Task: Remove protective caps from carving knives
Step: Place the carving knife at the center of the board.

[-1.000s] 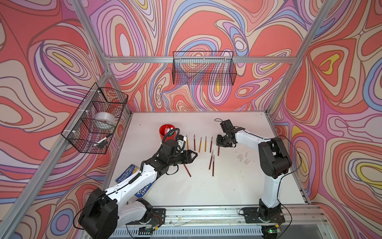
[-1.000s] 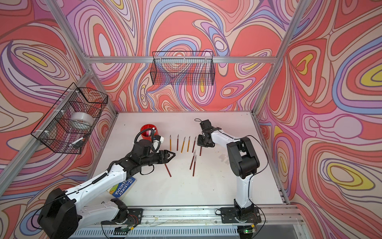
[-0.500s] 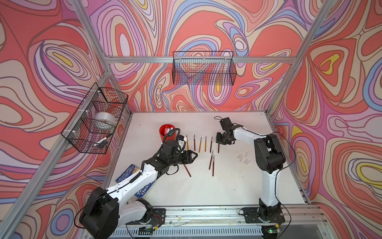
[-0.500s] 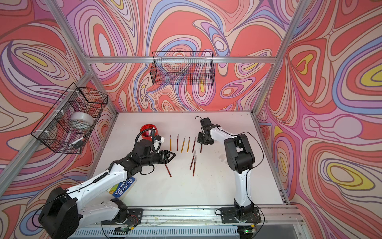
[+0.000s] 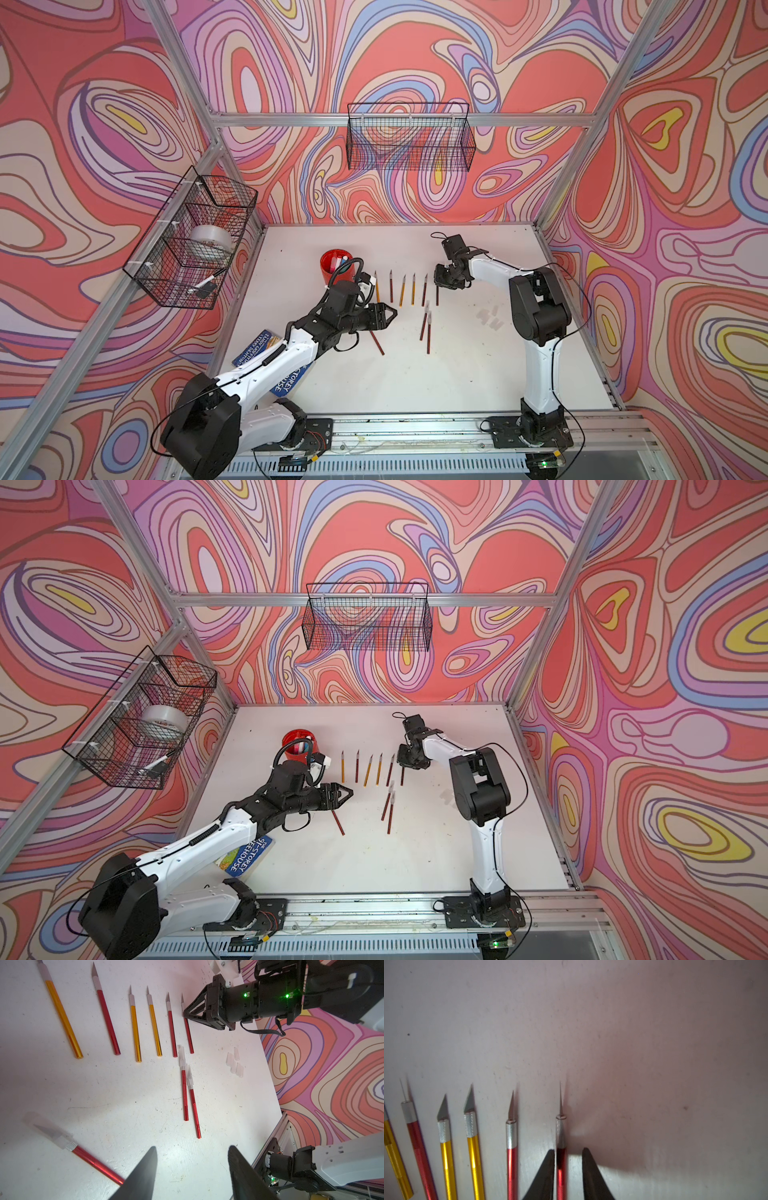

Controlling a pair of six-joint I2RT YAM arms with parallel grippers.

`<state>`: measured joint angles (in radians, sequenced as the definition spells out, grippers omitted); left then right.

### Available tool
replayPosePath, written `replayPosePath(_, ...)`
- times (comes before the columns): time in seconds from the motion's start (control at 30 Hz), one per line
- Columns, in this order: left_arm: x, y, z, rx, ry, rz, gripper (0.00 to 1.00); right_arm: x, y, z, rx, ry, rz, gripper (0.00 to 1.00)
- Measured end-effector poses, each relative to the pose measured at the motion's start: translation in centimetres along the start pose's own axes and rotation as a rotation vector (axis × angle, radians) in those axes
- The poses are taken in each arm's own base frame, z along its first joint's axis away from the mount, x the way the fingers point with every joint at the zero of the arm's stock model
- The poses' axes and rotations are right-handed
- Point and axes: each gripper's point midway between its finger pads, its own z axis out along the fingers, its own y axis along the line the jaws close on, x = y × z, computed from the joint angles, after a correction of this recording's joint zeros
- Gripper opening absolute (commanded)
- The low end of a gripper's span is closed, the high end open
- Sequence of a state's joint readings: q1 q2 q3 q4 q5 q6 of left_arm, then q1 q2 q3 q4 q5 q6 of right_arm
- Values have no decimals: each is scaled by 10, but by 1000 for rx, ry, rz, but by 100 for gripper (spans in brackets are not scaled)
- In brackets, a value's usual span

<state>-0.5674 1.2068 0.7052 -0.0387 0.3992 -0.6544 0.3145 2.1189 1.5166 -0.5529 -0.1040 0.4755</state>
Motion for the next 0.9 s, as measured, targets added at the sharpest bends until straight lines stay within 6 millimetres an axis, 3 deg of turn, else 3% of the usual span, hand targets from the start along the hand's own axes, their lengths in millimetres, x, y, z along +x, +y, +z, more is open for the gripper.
replayPosePath(0.3,4,3,0,-13,16,-8,57,1,1,-1,-10,1,1,29)
replayPosePath(0.57,3,2,-2,-11,11,-10,58,14,2,-8,-38,29,3,36)
replayPosePath(0.9,-2,9,-12,-66,-30,-27,58,26,1,-41,-54,3,-6,39)
